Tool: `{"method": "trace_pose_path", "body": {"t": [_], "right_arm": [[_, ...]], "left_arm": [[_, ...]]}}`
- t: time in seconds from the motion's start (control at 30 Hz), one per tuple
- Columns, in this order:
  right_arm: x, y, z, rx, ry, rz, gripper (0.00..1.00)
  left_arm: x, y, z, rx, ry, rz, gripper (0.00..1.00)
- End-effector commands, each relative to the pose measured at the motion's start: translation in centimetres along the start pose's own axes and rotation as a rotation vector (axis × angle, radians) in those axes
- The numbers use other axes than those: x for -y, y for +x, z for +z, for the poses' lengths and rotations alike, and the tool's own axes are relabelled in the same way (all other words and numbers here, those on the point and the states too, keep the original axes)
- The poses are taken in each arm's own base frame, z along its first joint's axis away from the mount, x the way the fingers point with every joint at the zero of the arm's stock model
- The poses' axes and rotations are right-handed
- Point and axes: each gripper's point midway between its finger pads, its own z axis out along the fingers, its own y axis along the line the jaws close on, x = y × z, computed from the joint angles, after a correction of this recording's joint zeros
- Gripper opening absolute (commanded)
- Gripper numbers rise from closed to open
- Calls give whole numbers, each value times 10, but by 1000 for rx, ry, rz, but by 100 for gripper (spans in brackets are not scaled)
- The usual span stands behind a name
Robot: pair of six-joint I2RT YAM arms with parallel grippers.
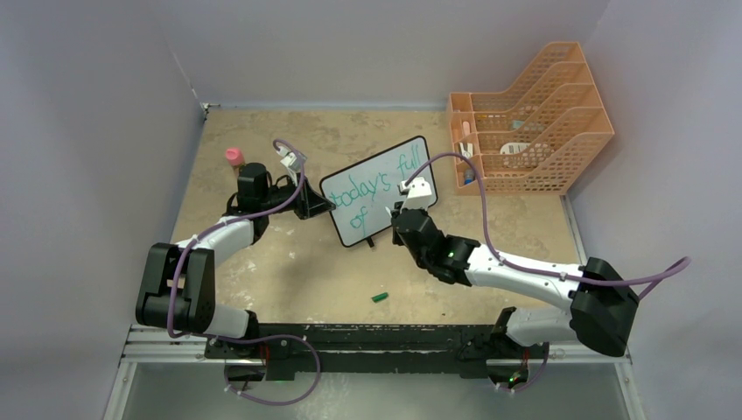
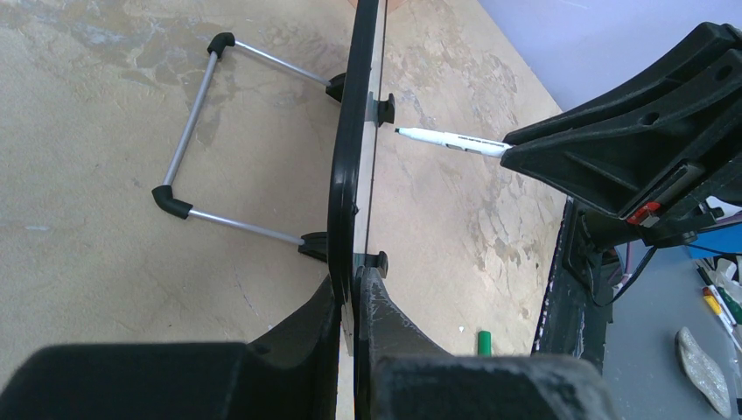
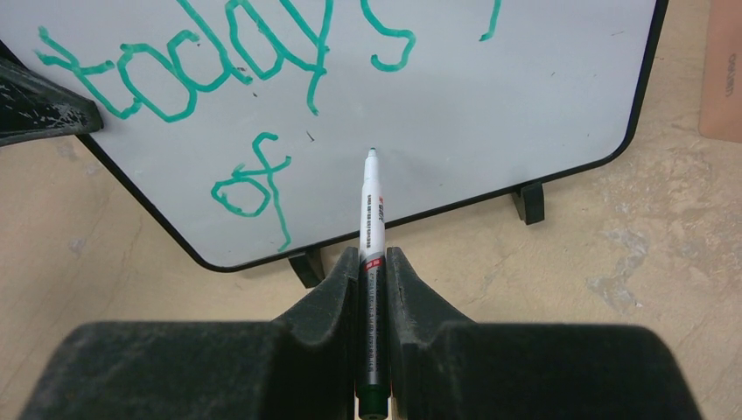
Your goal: Write a sentence on the whiteboard
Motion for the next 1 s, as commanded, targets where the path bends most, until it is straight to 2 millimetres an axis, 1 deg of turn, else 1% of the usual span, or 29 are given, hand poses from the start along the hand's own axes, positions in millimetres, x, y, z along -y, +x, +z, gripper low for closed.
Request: {"method": "trace_pose_path", "body": {"t": [0.0,0.2,0.57,0.97], "right_arm": [[2,-14,-1,53,4,19,0],[3,-16,3,62,5,20,0],[-7,-24,10,83,-21,15,0],[-7,-26,19,97,-15,12,0]], "left_arm": [[8,-22,1,34,20,90,0],[7,-21,1,33,23,87,0],[7,-21,2,31,24,85,0],[8,-20,1,28,29,85,0]]}}
